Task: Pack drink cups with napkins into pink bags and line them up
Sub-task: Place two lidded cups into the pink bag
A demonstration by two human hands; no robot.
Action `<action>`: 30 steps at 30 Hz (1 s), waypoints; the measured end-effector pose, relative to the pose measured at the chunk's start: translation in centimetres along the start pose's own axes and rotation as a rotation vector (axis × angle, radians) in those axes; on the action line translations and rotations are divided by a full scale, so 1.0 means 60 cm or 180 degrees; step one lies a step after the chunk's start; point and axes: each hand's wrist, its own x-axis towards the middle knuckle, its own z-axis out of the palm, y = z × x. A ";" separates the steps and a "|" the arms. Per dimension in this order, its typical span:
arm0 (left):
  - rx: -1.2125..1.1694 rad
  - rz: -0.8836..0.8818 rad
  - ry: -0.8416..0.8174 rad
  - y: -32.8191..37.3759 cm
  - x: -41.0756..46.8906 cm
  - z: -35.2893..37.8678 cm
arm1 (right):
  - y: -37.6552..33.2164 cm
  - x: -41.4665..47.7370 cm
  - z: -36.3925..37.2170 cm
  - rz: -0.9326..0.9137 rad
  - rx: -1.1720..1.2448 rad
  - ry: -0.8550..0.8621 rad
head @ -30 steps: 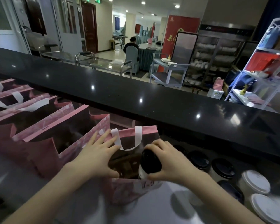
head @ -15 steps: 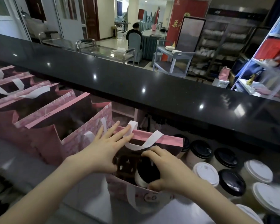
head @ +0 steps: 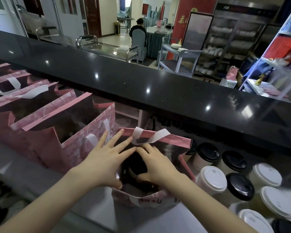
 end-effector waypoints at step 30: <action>-0.0058 0.0310 -0.0027 -0.011 0.010 -0.025 | -0.020 -0.034 0.020 -0.0074 0.0436 0.0240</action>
